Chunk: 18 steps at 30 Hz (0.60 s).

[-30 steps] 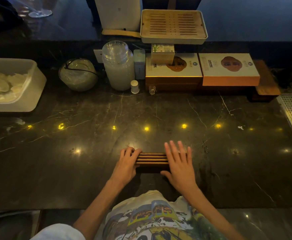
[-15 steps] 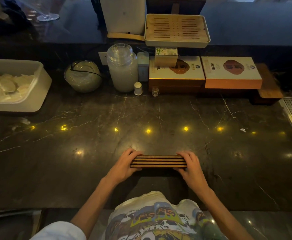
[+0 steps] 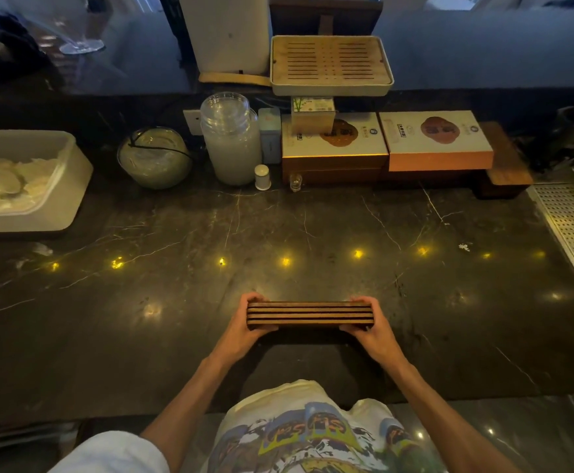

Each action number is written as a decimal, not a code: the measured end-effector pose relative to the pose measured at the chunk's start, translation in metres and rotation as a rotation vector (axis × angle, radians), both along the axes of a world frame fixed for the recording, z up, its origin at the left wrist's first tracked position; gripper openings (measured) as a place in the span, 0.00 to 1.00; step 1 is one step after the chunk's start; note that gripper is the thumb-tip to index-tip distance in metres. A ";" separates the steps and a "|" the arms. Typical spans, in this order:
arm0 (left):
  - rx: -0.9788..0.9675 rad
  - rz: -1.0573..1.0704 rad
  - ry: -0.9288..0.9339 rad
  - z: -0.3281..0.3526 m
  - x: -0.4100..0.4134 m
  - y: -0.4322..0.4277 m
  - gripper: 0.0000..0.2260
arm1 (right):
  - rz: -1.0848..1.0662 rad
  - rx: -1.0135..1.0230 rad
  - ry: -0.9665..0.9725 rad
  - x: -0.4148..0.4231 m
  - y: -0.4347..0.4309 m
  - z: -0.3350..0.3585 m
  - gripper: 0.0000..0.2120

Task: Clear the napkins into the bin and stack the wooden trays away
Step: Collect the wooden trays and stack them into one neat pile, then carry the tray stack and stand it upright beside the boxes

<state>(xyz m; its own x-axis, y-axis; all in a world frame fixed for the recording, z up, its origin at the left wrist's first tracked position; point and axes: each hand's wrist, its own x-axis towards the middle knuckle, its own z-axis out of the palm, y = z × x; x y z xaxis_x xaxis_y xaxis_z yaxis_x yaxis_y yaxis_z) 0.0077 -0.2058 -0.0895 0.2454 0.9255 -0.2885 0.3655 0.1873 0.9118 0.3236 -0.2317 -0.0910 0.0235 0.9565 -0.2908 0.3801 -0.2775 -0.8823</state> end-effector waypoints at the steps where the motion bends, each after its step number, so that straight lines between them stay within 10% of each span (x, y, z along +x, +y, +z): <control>1: -0.004 -0.010 0.001 -0.002 0.000 -0.001 0.28 | 0.009 -0.004 0.000 0.001 -0.001 -0.002 0.27; 12: -0.234 0.069 0.017 0.046 0.015 0.039 0.28 | -0.082 -0.203 0.263 0.006 0.034 0.039 0.36; 18: -0.325 0.129 -0.061 0.042 0.034 0.008 0.23 | -0.106 -0.360 0.405 0.020 0.005 0.053 0.23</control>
